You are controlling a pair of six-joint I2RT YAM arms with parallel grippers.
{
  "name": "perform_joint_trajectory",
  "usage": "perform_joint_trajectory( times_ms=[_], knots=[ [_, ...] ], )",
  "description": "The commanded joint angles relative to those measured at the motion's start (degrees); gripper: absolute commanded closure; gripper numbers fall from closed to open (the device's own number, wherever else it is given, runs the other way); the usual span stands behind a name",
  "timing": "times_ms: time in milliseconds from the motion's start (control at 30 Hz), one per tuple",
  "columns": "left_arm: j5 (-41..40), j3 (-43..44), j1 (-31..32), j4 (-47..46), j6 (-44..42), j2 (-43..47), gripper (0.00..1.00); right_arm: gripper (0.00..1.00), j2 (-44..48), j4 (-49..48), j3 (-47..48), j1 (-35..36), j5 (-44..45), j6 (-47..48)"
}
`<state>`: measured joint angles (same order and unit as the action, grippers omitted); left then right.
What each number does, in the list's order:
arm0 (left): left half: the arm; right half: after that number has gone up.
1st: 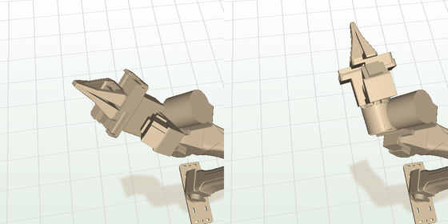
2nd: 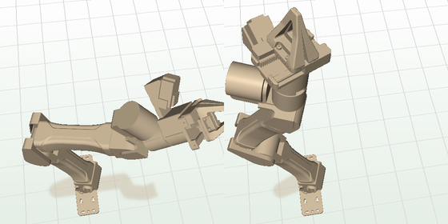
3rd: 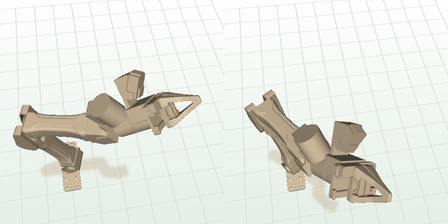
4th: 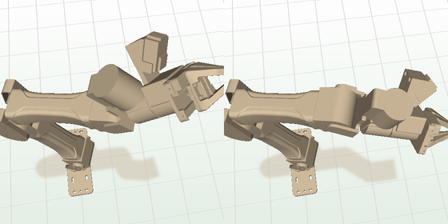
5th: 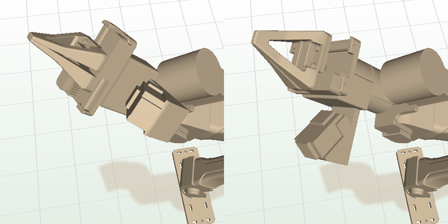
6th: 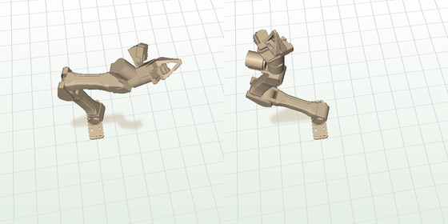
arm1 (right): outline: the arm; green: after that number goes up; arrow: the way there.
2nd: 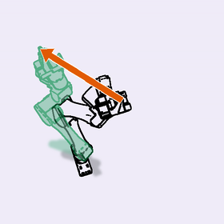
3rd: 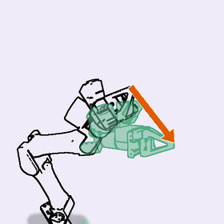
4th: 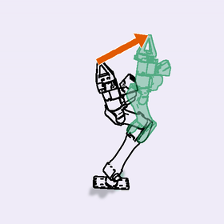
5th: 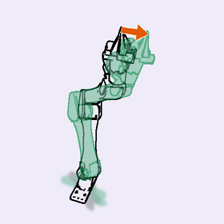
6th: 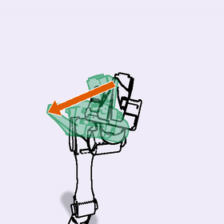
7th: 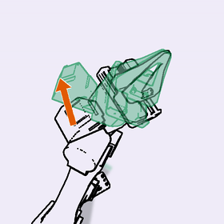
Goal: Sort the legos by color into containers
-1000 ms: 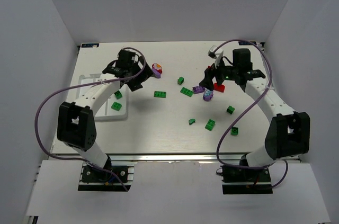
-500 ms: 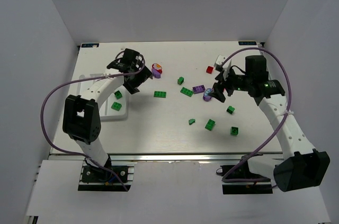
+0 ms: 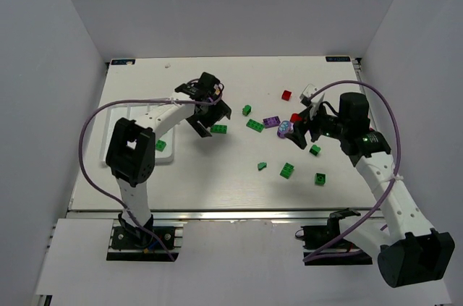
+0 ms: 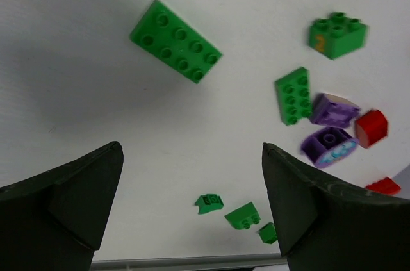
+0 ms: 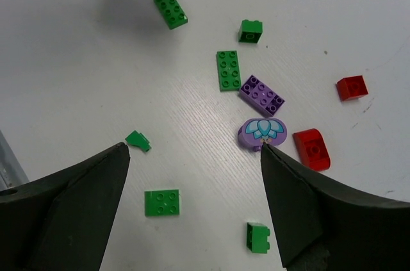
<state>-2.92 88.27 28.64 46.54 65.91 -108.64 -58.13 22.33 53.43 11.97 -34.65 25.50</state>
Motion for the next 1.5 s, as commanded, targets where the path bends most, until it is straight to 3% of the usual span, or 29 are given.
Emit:
perform_joint_trajectory(
  times_ms=[0,400,800,1067,1333,1467],
  knots=[
    [1.7,-2.7,0.3,-0.1,6.1,-1.8,0.02,0.12,3.0,-3.8,-1.0,-0.2,-0.6,-1.2],
    [-0.4,10.3,-0.1,3.9,12.0,-15.6,0.02,0.12,3.0,-3.7,-2.5,-0.5,0.6,-0.4],
    [-3.4,17.7,-1.0,12.9,13.3,-21.3,0.06,0.12,4.2,-5.5,-4.2,-0.9,0.0,-1.6],
    [-6.2,26.3,-2.7,25.3,10.0,-27.2,0.14,0.12,7.6,-8.5,-6.0,-1.2,-1.3,-4.9],
    [-7.0,28.6,-4.4,27.0,9.0,-30.2,0.2,0.12,10.8,-10.0,-8.5,-1.3,-2.1,-5.7],
    [-6.8,26.2,-4.4,25.3,9.1,-29.2,0.28,0.12,11.7,-10.3,-9.5,-1.3,-2.1,-5.5]
  ],
)
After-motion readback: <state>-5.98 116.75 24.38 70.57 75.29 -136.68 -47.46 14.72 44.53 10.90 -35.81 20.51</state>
